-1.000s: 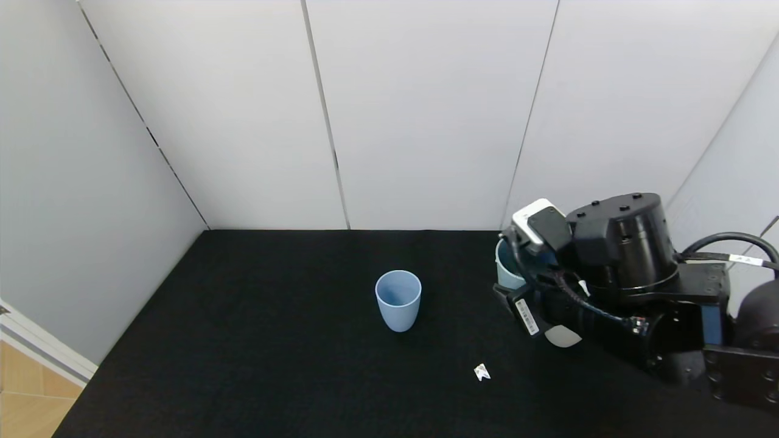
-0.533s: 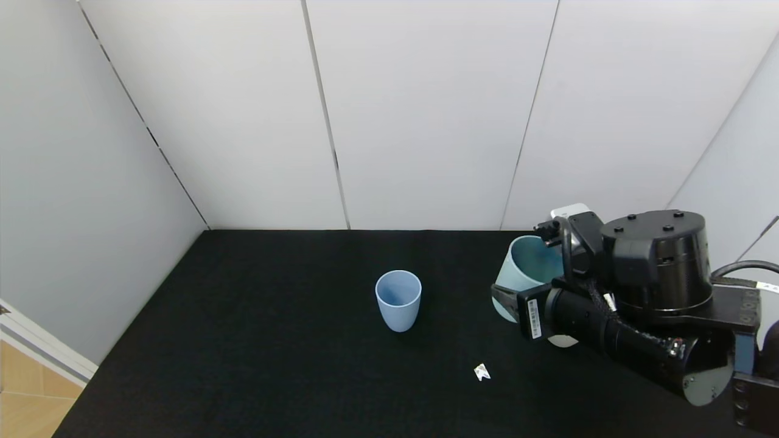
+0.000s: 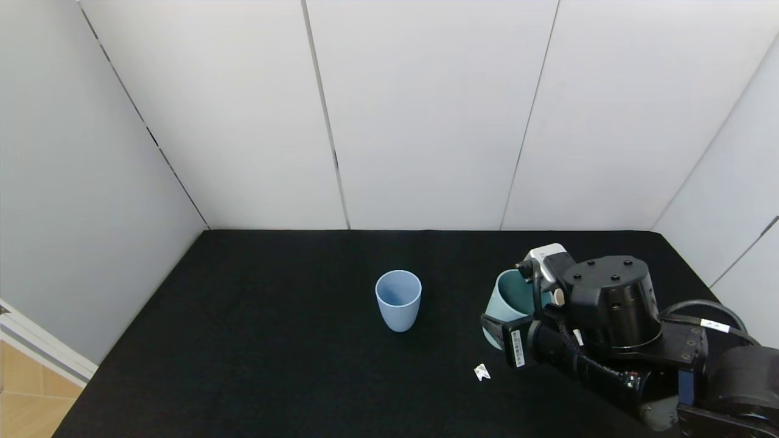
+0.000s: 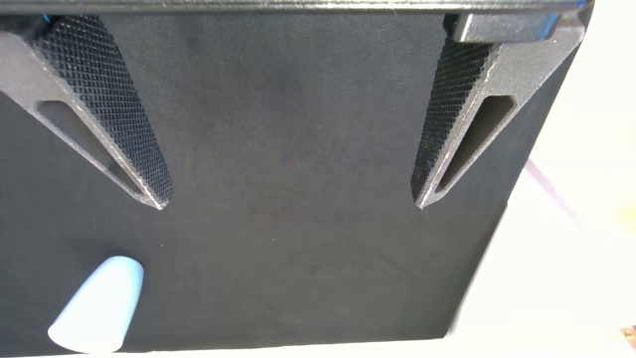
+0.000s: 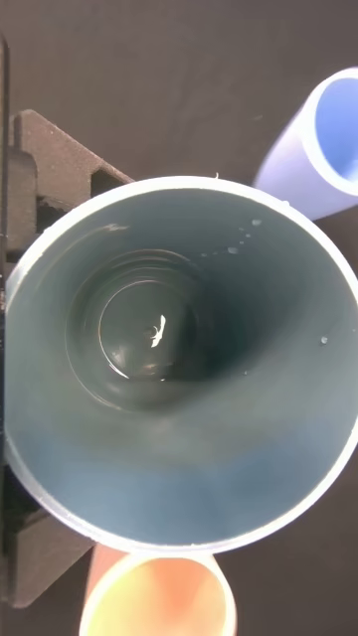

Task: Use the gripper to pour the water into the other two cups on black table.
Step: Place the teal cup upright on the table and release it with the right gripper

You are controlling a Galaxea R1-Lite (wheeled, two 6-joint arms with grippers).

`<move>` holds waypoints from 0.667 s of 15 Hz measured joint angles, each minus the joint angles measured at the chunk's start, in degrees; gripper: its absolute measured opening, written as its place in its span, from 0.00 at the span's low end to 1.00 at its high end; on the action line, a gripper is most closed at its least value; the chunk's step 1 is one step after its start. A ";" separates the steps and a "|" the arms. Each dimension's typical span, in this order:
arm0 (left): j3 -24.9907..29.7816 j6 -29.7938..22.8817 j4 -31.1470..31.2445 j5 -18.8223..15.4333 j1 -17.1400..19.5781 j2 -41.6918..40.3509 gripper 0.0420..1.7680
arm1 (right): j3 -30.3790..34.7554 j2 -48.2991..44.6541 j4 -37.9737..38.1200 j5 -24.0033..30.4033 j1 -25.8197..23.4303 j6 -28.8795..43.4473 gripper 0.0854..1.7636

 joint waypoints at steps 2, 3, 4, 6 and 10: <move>0.00 0.02 0.00 0.00 -0.02 0.00 0.97 | 0.54 1.88 -0.29 0.00 0.22 0.79 0.66; 0.00 0.05 0.00 0.00 0.00 0.00 0.97 | 0.72 2.94 -1.27 0.00 0.59 1.33 0.66; 0.00 0.05 0.00 0.02 0.00 0.00 0.97 | 0.95 4.05 -3.35 0.02 0.83 1.52 0.66; 0.00 0.02 0.00 0.00 0.00 0.00 0.97 | 1.63 6.41 -7.50 0.16 1.44 1.55 0.66; 0.00 0.02 0.00 0.00 0.00 0.00 0.97 | 2.35 10.36 -10.02 0.16 2.18 1.46 0.66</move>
